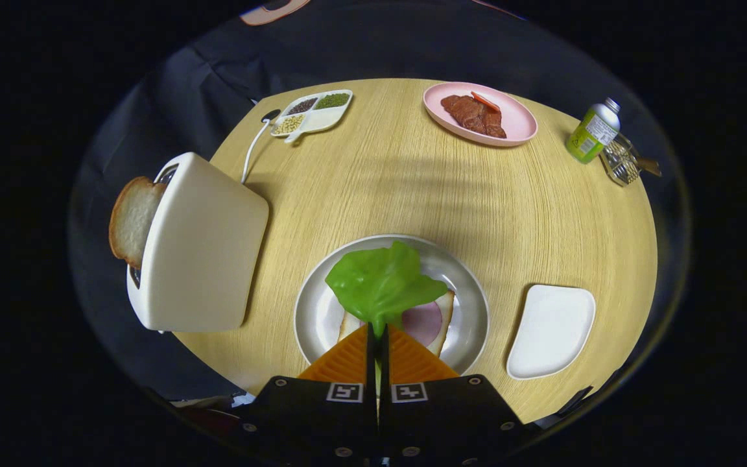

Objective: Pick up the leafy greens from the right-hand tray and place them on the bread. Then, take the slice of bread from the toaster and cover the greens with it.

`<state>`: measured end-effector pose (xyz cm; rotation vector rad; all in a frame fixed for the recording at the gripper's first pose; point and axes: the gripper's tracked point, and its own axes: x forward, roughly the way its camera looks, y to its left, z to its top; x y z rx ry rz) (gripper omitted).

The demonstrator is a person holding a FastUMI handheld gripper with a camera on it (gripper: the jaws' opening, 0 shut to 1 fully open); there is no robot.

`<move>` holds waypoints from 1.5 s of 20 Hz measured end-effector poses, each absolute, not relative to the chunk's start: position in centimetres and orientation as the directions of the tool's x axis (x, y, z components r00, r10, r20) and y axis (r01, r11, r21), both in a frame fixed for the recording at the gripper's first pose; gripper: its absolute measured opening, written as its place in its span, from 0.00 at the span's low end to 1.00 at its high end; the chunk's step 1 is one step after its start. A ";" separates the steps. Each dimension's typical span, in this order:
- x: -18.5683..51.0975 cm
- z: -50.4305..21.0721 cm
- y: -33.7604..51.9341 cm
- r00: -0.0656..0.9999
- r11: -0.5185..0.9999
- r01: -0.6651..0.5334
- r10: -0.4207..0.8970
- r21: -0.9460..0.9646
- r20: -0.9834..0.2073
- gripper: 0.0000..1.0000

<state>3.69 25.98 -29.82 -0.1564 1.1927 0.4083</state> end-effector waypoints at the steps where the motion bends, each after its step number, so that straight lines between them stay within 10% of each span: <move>1: 3.6 -30.2 25.9 0.300 0.919 -0.382 0.227 0.101 -0.926 0.02; 10: 4.4 -31.3 23.7 0.320 0.937 -0.349 0.154 0.035 -0.935 0.28; 17: 4.2 -30.2 24.7 0.338 0.938 -0.347 0.143 0.018 -0.930 0.99; 30: 3.7 -19.5 35.2 0.411 0.910 -0.409 0.249 0.066 -0.877 0.99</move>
